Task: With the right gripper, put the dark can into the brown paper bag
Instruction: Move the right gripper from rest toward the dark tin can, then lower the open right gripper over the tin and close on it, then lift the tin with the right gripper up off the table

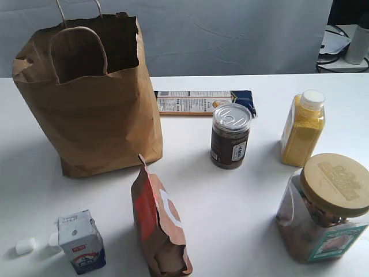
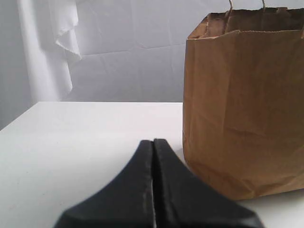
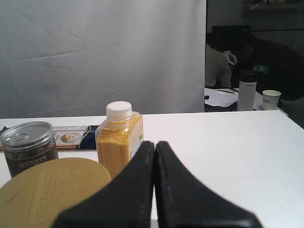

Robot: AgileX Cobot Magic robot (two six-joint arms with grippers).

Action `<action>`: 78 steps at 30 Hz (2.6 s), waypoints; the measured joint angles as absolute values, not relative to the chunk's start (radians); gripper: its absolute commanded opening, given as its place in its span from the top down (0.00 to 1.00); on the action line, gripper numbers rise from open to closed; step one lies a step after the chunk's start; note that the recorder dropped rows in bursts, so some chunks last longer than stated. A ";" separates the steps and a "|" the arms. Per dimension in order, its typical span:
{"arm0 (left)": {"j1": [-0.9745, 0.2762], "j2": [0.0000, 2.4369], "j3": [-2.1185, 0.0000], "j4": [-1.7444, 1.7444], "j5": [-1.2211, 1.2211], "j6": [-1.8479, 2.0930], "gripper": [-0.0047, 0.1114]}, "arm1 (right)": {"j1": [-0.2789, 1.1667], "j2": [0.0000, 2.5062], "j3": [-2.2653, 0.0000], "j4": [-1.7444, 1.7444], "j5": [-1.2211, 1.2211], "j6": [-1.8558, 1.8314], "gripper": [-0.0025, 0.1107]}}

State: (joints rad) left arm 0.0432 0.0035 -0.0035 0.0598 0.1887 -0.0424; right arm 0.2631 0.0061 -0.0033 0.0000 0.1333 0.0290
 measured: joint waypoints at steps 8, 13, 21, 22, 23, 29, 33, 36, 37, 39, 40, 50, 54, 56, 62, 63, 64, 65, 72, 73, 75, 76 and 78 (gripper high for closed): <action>0.043 0.003 -0.004 0.060 0.189 -0.042 0.96 | 0.263 0.006 -0.003 0.000 0.133 0.029 0.98; 0.043 0.003 -0.004 0.060 0.189 -0.042 0.96 | 0.263 0.006 -0.003 0.052 0.105 0.038 0.98; 0.043 0.003 -0.004 0.060 0.189 -0.042 0.96 | 0.263 0.021 -0.070 0.089 0.073 0.200 0.98; 0.043 0.003 -0.004 0.060 0.189 -0.042 0.96 | 0.263 0.047 -0.111 0.086 0.080 0.217 0.98; 0.043 0.003 -0.004 0.060 0.189 -0.042 0.96 | 0.263 0.082 -0.155 0.081 0.086 0.232 0.98; 0.043 0.003 -0.004 0.060 0.189 -0.042 0.96 | 0.384 0.412 -0.430 -0.023 0.146 0.268 0.98; 0.043 0.003 -0.004 0.060 0.189 -0.042 0.96 | 0.618 0.845 -0.683 -0.125 0.257 0.275 0.98; 0.043 0.003 -0.004 0.060 0.189 -0.042 0.96 | 0.703 1.210 -0.947 -0.156 0.422 0.279 0.95; 0.043 0.003 -0.004 0.060 0.189 -0.042 0.96 | 0.721 1.328 -1.034 -0.160 0.483 0.279 0.92; 0.043 0.003 -0.004 0.060 0.189 -0.042 0.96 | 0.739 1.486 -1.193 -0.160 0.607 0.279 0.72; 0.043 0.003 -0.004 0.060 0.189 -0.042 0.96 | 0.744 1.545 -1.256 -0.155 0.652 0.272 0.54; 0.043 0.003 -0.004 0.060 0.189 -0.042 0.96 | 0.744 1.886 -1.616 -0.015 1.005 0.236 0.13; 0.043 0.003 -0.004 0.060 0.189 -0.042 0.96 | 0.744 1.956 -1.660 0.011 1.027 0.234 0.13; 0.043 0.003 -0.004 0.060 0.189 -0.042 0.96 | 0.742 1.980 -1.667 0.016 1.034 0.234 0.13; 0.043 0.003 -0.004 0.060 0.189 -0.042 0.96 | 0.738 2.044 -1.670 -0.031 1.044 0.235 0.15; 0.043 0.003 -0.004 0.060 0.189 -0.042 0.96 | 0.736 2.053 -1.670 -0.035 1.044 0.235 0.16; 0.043 0.003 -0.004 0.060 0.189 -0.042 0.96 | 0.737 2.065 -1.670 -0.037 1.042 0.235 0.20; 0.043 0.003 -0.004 0.060 0.189 -0.042 0.96 | 0.737 2.071 -1.670 -0.039 1.039 0.235 0.25; 0.043 0.003 -0.004 0.060 0.189 -0.042 0.96 | 0.733 2.096 -1.670 -0.063 1.013 0.233 0.61; 0.043 0.003 -0.004 0.060 0.189 -0.042 0.96 | 0.730 2.097 -1.670 -0.064 1.005 0.233 0.66; 0.043 0.003 -0.004 0.060 0.189 -0.042 0.96 | 0.728 2.098 -1.670 -0.069 0.994 0.233 0.80; 0.043 0.003 -0.004 0.060 0.189 -0.042 0.96 | 0.728 2.098 -1.670 -0.071 0.990 0.233 0.87; 0.043 0.003 -0.004 0.060 0.189 -0.042 0.96 | 0.728 2.098 -1.670 -0.071 0.988 0.233 0.98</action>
